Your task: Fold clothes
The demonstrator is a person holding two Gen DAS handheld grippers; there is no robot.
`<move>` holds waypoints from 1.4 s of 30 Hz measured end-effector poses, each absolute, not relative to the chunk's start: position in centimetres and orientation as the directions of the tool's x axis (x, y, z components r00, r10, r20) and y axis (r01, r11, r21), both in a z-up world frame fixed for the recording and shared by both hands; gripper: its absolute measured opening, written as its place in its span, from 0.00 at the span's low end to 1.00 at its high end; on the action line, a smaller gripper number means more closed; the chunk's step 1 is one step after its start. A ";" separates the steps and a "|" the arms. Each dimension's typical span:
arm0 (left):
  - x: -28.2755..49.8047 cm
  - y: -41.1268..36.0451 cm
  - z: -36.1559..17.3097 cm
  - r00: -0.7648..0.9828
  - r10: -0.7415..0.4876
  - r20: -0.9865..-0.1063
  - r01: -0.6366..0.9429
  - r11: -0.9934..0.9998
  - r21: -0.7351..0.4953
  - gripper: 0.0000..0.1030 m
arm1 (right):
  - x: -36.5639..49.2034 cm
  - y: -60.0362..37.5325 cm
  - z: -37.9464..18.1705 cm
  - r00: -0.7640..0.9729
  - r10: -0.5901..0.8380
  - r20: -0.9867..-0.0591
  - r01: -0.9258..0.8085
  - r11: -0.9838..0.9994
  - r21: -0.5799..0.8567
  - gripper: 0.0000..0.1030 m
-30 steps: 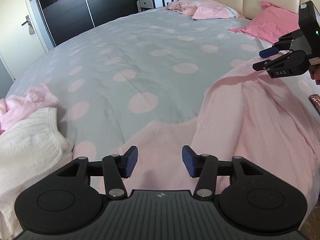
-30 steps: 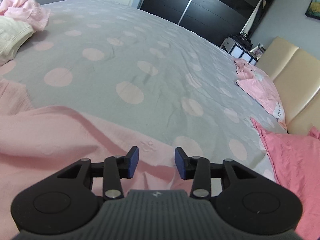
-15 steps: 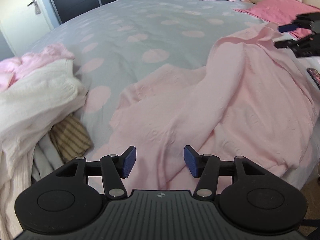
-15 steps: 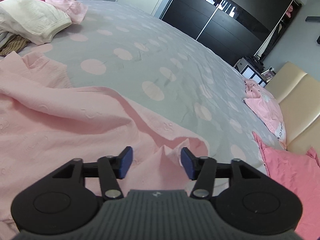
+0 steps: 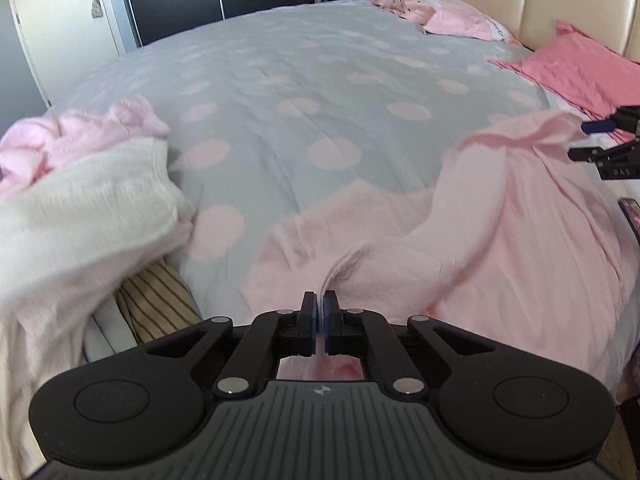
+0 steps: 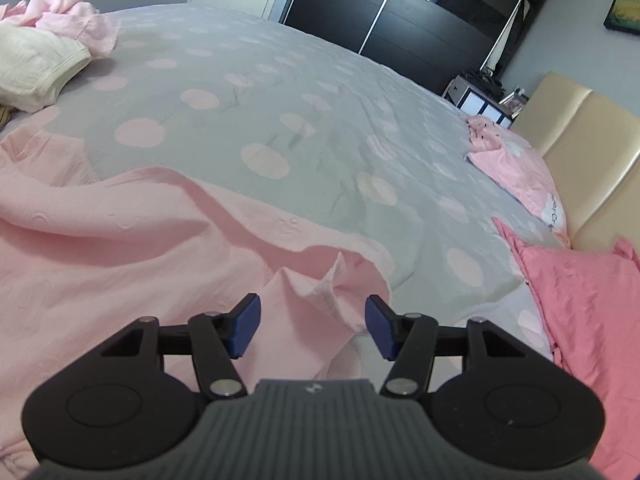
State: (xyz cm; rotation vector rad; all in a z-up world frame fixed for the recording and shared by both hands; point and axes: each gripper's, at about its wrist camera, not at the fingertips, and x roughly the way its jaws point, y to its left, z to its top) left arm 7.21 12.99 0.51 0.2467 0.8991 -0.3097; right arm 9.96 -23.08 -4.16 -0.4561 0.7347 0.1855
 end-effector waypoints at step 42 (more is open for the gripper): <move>5.7 6.8 1.2 0.657 -0.196 -0.728 0.516 0.821 0.244 0.30 | 3.0 -20.5 -2.6 0.644 0.261 -0.719 -0.430 0.901 -0.058 0.39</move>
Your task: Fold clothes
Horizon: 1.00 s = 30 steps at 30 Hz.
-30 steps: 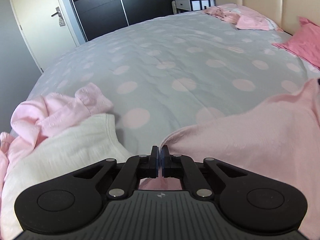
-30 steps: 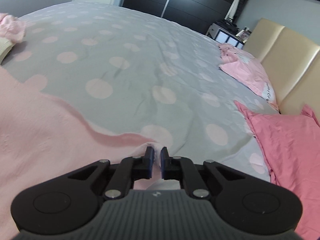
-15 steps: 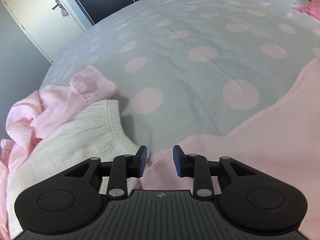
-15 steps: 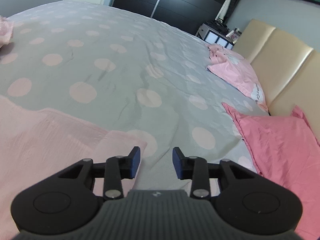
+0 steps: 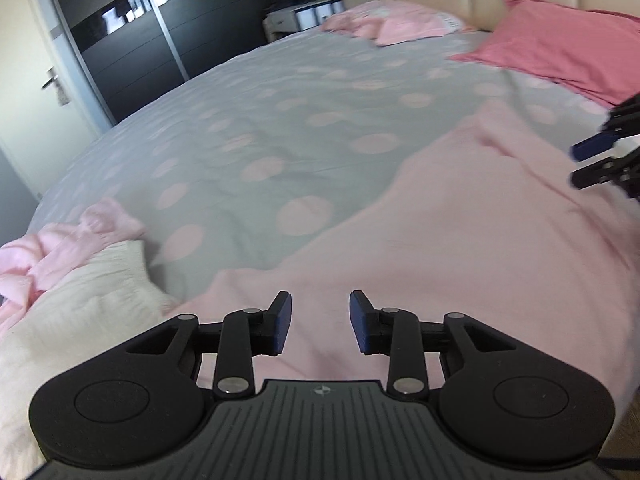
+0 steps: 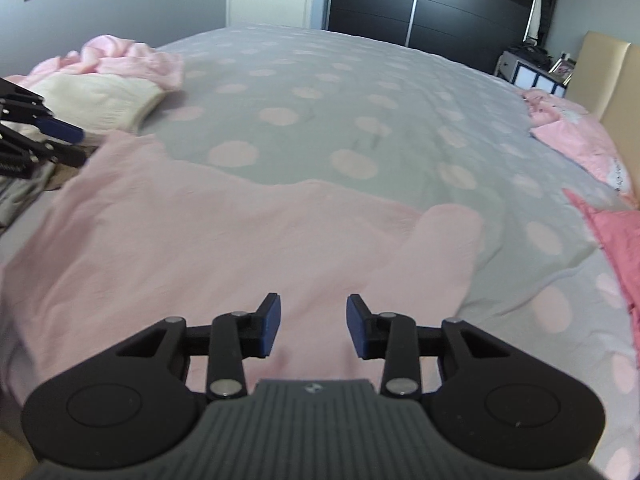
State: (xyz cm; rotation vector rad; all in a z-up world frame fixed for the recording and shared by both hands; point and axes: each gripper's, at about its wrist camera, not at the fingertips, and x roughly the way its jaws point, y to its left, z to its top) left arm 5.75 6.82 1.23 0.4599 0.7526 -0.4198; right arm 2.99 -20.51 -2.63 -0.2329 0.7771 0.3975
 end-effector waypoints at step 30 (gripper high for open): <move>-3.8 8.3 -4.9 0.522 -0.238 -0.819 0.437 0.899 0.018 0.42 | -6.0 -21.0 -8.0 0.534 0.318 -0.783 -0.459 0.887 0.047 0.45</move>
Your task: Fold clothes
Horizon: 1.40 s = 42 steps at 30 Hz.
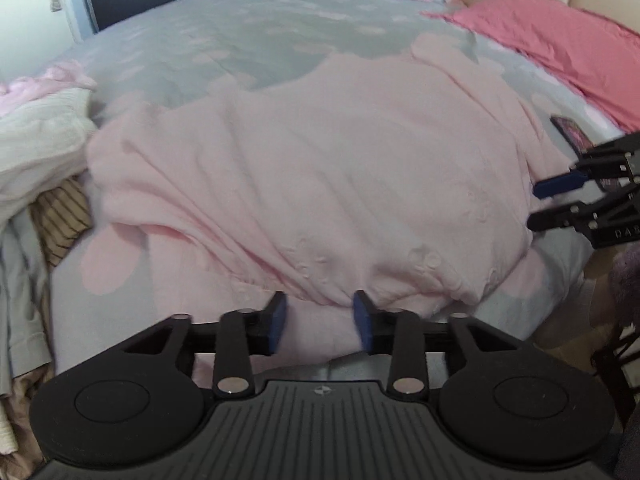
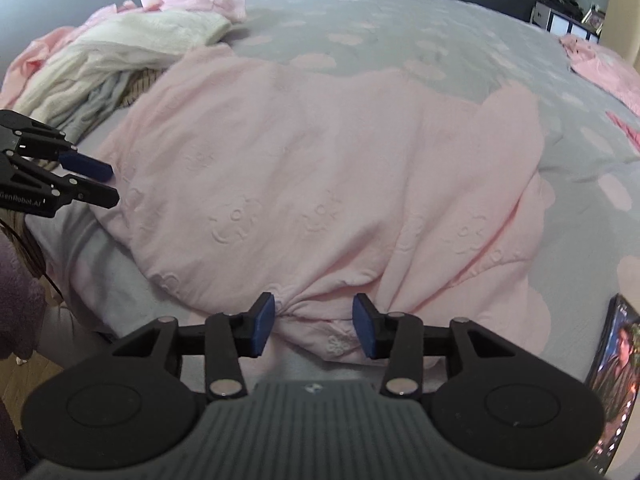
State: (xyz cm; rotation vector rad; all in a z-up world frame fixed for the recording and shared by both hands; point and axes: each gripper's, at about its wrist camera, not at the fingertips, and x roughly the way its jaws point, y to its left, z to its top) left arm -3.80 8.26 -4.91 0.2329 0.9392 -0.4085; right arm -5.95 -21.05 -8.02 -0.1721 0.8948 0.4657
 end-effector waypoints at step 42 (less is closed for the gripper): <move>-2.7 15.4 -4.4 0.471 -0.117 -0.874 0.114 0.991 -0.071 0.20 | -3.6 -29.3 -6.6 0.551 0.113 -0.827 -0.144 0.989 0.039 0.37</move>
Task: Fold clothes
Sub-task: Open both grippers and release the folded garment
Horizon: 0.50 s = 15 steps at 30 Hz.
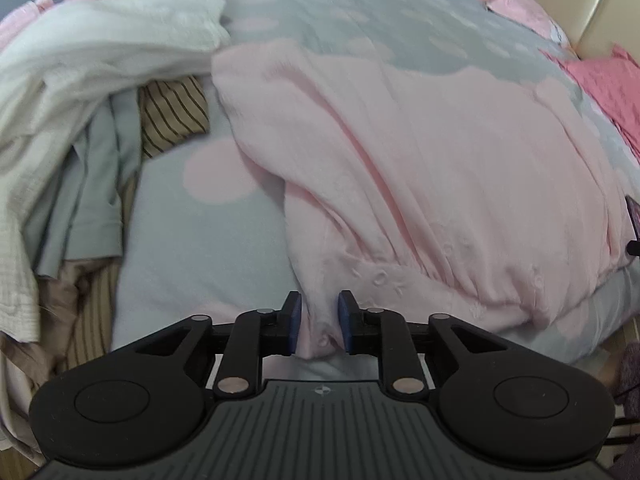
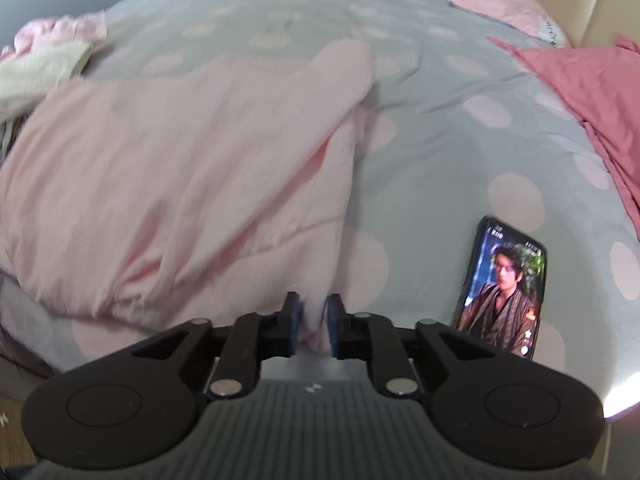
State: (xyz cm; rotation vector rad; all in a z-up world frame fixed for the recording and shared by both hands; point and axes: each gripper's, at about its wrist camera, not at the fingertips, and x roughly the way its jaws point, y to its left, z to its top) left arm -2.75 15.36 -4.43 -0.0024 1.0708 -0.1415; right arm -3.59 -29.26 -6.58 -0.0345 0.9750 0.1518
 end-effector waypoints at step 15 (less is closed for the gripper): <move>1.3 13.4 -3.4 0.620 -0.174 -0.765 0.102 0.985 -0.141 0.34 | 2.9 -29.7 -8.5 0.576 0.193 -0.794 0.072 0.956 0.285 0.59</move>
